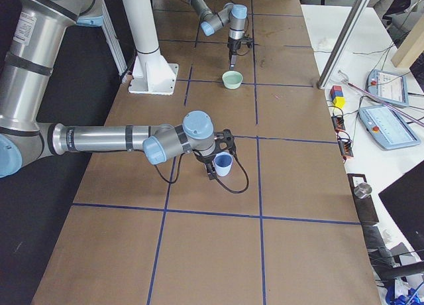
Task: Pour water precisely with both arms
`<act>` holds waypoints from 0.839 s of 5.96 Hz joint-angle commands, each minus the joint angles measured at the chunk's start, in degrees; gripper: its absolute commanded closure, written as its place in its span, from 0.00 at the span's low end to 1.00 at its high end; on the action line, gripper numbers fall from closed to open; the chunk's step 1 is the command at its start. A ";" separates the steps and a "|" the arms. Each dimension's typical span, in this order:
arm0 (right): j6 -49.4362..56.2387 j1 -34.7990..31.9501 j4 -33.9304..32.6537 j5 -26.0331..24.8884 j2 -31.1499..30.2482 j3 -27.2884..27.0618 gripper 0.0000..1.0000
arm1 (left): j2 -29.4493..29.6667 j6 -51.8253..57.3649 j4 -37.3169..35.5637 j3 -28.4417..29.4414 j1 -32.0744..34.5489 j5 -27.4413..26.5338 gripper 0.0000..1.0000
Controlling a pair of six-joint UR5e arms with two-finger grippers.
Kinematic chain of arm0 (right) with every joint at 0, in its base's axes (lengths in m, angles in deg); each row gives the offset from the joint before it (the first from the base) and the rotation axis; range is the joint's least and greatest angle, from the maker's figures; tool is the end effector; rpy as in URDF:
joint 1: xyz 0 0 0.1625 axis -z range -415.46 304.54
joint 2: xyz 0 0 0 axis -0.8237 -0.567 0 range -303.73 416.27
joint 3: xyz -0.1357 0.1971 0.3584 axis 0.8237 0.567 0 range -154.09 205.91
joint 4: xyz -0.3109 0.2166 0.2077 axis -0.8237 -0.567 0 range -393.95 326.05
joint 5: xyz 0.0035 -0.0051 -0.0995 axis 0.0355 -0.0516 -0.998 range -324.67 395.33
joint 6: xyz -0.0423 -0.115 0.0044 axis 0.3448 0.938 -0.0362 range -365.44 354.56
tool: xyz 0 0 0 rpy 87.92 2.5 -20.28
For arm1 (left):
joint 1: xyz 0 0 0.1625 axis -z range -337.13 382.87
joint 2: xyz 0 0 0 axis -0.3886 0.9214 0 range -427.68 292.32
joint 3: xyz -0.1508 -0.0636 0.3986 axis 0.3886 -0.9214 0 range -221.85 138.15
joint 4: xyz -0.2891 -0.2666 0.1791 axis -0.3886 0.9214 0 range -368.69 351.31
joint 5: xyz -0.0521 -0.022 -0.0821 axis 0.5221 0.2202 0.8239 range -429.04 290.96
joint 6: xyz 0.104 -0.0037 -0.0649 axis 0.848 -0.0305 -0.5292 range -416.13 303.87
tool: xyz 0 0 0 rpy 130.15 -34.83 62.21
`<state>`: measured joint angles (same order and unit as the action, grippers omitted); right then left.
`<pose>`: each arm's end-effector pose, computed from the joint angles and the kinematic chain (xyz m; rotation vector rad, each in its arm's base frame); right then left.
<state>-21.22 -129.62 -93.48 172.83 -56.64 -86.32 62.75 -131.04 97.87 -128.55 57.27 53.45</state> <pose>-0.0600 -0.3686 0.5866 0.2503 -0.9128 -0.2163 0.5803 -0.4791 0.2233 -0.0947 1.0435 -0.0400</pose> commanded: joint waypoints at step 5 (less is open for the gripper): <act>-38.10 32.87 31.29 -37.98 -7.75 0.78 0.00 | -9.40 -0.06 -0.04 -9.72 1.28 -0.33 0.01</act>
<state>-52.57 -103.91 -65.47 145.37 -63.34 -85.62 53.55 -131.09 97.83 -137.99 58.32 53.09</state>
